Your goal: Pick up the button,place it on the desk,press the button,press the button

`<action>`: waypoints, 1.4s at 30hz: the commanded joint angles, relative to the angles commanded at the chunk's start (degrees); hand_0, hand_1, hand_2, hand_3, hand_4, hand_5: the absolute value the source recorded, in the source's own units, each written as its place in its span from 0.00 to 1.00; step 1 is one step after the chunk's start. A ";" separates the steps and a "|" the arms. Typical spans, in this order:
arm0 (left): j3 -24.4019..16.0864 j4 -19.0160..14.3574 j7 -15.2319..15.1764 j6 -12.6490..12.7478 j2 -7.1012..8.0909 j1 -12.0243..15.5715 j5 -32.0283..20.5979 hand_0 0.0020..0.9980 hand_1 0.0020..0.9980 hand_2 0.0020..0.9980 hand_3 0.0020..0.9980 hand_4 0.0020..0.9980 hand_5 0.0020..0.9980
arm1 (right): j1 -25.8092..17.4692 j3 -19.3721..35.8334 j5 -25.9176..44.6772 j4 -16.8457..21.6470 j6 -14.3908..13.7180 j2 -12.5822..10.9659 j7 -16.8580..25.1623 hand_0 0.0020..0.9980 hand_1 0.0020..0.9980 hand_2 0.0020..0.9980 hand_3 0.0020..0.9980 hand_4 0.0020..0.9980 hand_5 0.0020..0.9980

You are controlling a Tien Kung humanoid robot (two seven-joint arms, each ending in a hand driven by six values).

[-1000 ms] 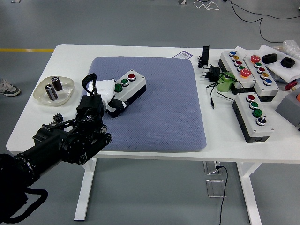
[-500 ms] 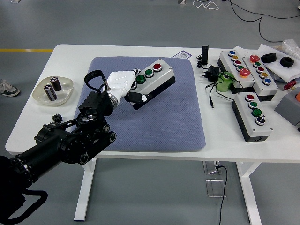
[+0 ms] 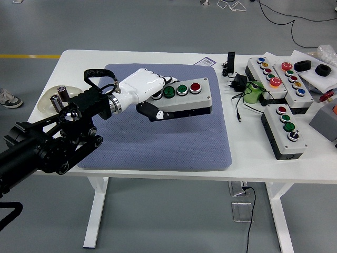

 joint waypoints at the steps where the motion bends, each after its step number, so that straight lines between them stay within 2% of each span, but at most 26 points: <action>1: 1.13 -0.03 -0.41 0.18 0.37 -0.41 0.44 0.10 0.10 0.09 0.20 0.39 0.00 | -0.02 -0.09 0.09 0.00 -0.01 0.02 -0.02 0.65 0.56 0.59 0.64 0.25 0.25; 5: 4.11 0.12 -1.65 0.07 1.05 -1.44 0.97 0.10 0.10 0.10 0.20 0.40 0.00 | -0.11 -0.21 0.09 0.00 0.01 0.06 -0.08 0.65 0.56 0.59 0.64 0.25 0.25; 8: 5.04 0.72 -1.94 -0.20 0.83 -1.45 0.25 0.11 0.11 0.10 0.20 0.41 0.00 | -0.16 -0.25 0.14 0.00 0.02 0.10 -0.07 0.65 0.56 0.59 0.64 0.25 0.25; 11: 6.00 1.94 -1.68 0.63 0.34 -1.33 -0.90 0.11 0.11 0.10 0.20 0.41 0.00 | -0.16 -0.35 0.20 0.00 0.05 0.13 -0.03 0.65 0.56 0.59 0.64 0.25 0.25; 20: 6.25 4.82 -1.12 -1.12 -0.54 -1.09 -3.98 0.14 0.11 0.11 0.21 0.39 0.00 | -0.02 -0.47 0.27 0.00 0.12 0.17 0.10 0.65 0.56 0.59 0.64 0.25 0.25; 28: 6.71 6.04 -1.32 0.40 -0.58 -0.89 -4.02 0.15 0.12 0.11 0.22 0.40 0.00 | 0.21 -0.51 0.33 0.00 0.16 0.14 0.18 0.65 0.56 0.59 0.64 0.25 0.25; 32: 6.55 6.27 -1.08 -0.25 -0.58 -0.80 -3.72 0.15 0.12 0.11 0.22 0.40 0.00 | 0.27 -0.41 0.24 0.00 0.13 0.16 0.17 0.65 0.56 0.59 0.64 0.25 0.25; 33: 6.55 6.38 -0.88 -0.94 -0.62 -0.78 -3.69 0.26 0.24 0.25 0.39 0.64 0.00 | 0.27 -0.39 0.20 0.00 0.13 0.17 0.15 0.65 0.56 0.59 0.64 0.25 0.25; 35: 6.63 6.77 -0.78 -2.13 -0.70 -0.73 -3.77 0.26 0.24 0.25 0.39 0.64 0.00 | 0.30 -0.37 0.12 0.00 0.13 0.17 0.13 0.65 0.56 0.59 0.64 0.25 0.25; 38: 6.83 7.27 -0.71 -2.61 -0.74 -0.55 -3.87 0.26 0.24 0.25 0.39 0.64 0.00 | 0.33 -0.45 0.25 0.00 0.11 0.18 0.15 0.65 0.56 0.59 0.64 0.25 0.25; 39: 6.89 7.39 -0.71 -2.70 -0.74 -0.49 -3.87 0.39 0.45 0.47 0.60 0.64 0.00 | 0.34 -0.46 0.27 0.00 0.10 0.19 0.15 0.65 0.56 0.59 0.64 0.25 0.25; 42: 6.89 7.57 -0.64 -3.55 -0.71 -0.35 -3.81 0.39 0.45 0.47 0.60 0.64 0.00 | 0.35 -0.46 0.17 0.00 0.12 0.19 0.12 0.65 0.56 0.59 0.64 0.25 0.25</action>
